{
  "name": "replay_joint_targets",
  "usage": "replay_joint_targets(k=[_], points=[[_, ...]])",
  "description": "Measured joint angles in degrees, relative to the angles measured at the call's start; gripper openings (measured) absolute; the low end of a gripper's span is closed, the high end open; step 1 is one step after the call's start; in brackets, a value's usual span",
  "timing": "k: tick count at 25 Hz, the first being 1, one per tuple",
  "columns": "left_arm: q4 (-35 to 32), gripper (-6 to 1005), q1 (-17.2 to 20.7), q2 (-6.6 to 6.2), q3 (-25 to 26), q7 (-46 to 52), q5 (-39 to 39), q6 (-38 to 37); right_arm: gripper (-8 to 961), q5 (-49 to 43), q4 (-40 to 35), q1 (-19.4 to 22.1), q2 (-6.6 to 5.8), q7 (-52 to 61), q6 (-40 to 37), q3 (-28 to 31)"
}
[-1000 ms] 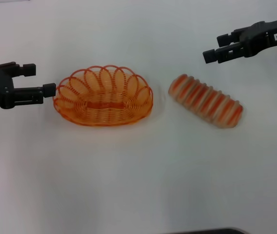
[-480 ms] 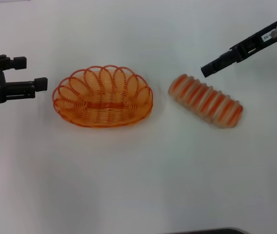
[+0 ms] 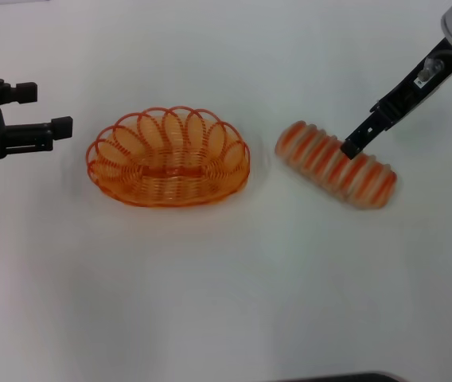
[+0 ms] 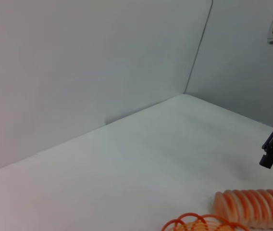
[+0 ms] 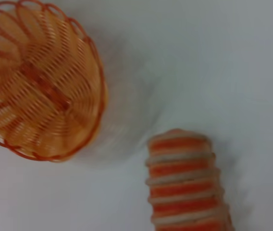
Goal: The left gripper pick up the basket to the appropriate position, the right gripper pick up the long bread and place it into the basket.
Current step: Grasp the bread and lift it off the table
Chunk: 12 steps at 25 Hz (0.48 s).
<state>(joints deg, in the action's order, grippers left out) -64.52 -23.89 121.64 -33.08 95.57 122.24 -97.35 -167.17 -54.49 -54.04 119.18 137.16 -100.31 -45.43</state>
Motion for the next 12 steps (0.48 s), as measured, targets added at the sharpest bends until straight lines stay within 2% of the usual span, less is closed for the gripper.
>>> replay_joint_targets(k=[12], points=[[-0.08, 876, 0.36, -0.44, 0.96, -2.02, 0.63, -0.17, 922, -0.62, 0.64, -0.16, 0.49, 0.97, 3.31, -7.15]])
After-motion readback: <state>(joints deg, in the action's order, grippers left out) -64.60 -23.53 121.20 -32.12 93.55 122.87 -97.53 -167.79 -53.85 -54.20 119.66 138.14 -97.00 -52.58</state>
